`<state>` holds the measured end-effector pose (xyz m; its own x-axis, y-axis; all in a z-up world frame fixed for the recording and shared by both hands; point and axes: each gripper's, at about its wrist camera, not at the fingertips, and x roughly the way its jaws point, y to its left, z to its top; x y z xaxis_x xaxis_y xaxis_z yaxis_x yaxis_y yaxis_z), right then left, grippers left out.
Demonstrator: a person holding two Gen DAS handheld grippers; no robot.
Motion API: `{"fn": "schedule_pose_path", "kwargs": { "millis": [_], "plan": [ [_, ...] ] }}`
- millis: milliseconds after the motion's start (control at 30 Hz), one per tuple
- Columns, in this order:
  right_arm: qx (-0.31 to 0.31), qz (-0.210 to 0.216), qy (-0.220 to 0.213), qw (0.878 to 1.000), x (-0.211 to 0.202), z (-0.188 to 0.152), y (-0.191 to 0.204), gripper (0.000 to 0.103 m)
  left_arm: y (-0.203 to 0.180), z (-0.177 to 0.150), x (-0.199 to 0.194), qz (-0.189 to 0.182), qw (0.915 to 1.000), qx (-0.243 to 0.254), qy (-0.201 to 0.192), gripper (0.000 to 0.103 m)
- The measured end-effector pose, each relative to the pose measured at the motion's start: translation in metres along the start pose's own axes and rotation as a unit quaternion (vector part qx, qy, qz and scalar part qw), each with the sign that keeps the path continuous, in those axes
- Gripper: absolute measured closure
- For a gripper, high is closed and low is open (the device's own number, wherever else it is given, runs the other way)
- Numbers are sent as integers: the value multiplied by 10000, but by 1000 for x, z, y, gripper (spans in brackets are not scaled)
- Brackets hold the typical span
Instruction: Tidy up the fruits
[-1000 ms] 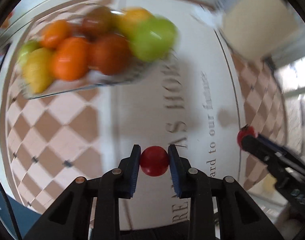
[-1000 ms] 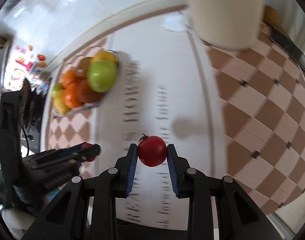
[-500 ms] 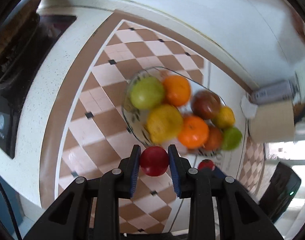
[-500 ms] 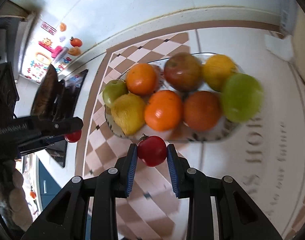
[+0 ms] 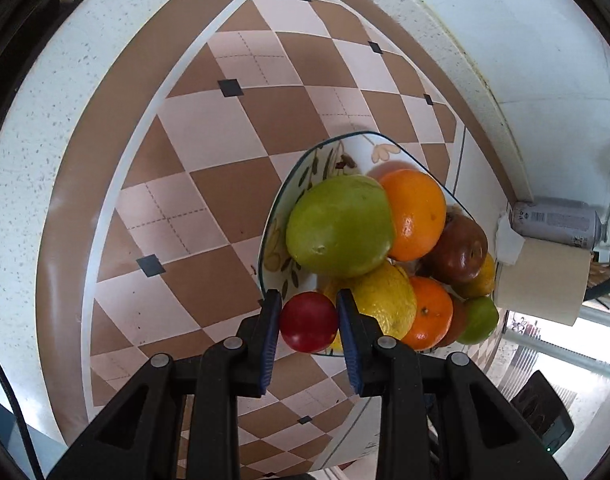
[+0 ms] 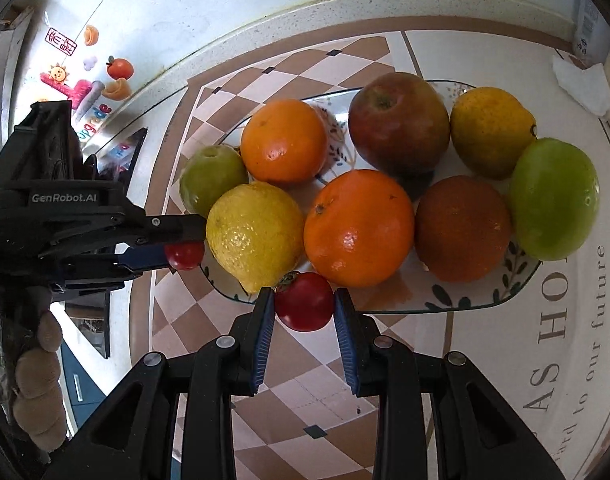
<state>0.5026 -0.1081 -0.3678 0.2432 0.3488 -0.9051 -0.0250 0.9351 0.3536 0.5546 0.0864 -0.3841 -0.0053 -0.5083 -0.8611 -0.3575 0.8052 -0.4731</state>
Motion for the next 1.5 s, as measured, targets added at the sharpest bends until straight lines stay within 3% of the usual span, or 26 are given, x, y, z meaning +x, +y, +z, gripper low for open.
{"fn": "schedule_pose_path", "kwargs": {
  "millis": [233,433,533,567,633,667,800,867,967,1133,1500],
  "plan": [
    [149,73,-17,9999,-1,-1,0,67,4,1,-2,-23,9999,-98,112,75],
    [210,-64,-101,9997,-9,-1,2,42,-1,-4,-4,113,9998,67,119,74],
    [274,-149,-180,9994,-20,-3,-2,40,-5,-12,-9,385,9989,259,10,74],
    [300,-227,-230,9990,-27,-5,-4,34,-9,-17,-12,553,9976,407,-73,74],
    [329,-365,-314,9983,-39,-9,-8,22,-17,-28,-19,909,9925,763,-288,74],
    [322,-512,-387,9974,-49,-12,-11,21,-20,-33,-23,1056,9894,923,-378,72],
    [209,-993,-598,9930,-79,-24,-15,16,-33,-63,-38,1622,9711,1560,-796,37],
    [145,-1171,-741,9902,-95,-32,-15,12,-41,-78,-44,1797,9616,1840,-959,30],
    [62,-1415,-917,9857,-117,-43,-13,6,-51,-99,-52,1944,9507,2125,-1153,10],
    [12,-1523,-1140,9817,-148,-60,-10,4,-65,-131,-68,2070,9371,2358,-1527,6],
    [-241,-1411,-1593,9768,-214,-106,-2,4,-76,-209,-116,2006,9243,2329,-2261,4]
  ]
}}
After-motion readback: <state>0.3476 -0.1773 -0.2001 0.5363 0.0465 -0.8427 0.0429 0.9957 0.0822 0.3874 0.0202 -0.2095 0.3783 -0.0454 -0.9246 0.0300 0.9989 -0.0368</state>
